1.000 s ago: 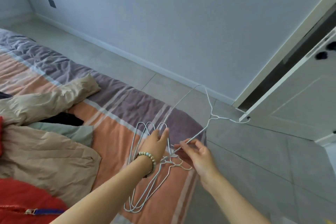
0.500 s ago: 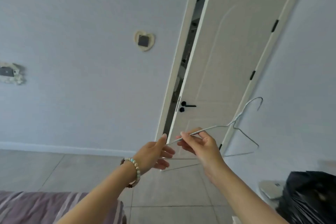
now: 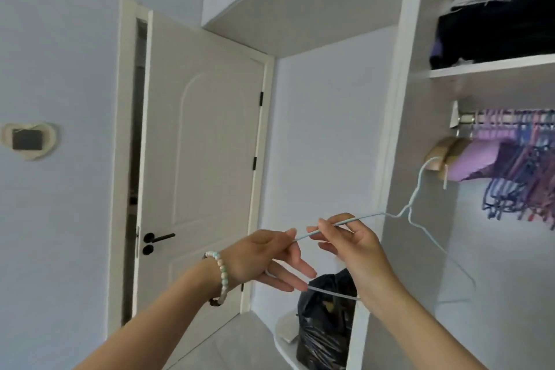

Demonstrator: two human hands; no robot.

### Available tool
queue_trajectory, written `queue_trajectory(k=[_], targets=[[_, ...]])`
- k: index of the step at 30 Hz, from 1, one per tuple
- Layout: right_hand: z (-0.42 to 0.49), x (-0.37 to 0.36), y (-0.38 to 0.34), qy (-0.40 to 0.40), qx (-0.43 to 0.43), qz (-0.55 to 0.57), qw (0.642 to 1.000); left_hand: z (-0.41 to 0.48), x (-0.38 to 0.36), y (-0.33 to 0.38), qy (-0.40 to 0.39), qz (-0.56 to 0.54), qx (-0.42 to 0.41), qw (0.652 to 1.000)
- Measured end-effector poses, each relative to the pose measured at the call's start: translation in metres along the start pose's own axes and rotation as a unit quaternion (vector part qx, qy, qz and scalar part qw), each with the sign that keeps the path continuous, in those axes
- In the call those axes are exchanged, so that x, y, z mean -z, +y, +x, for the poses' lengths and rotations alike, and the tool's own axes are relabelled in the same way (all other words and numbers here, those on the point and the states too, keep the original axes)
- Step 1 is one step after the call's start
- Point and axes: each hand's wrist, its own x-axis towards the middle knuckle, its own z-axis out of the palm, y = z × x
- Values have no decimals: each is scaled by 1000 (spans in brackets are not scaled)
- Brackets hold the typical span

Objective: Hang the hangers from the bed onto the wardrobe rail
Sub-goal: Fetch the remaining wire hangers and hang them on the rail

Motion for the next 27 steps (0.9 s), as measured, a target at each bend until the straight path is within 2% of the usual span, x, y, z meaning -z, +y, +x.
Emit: queue_trajectory(k=[6, 14, 21, 27], targets=[[15, 119, -34, 80, 30, -20, 996, 84, -92, 48, -42, 9, -45, 998], [39, 250, -74, 154, 49, -29, 986, 173, -210, 102, -38, -36, -90, 995], [60, 339, -97, 234, 79, -71, 966, 234, -295, 133, -27, -66, -108, 992], [87, 398, -109, 282, 80, -98, 951, 270, -346, 157, -58, -138, -80, 985]])
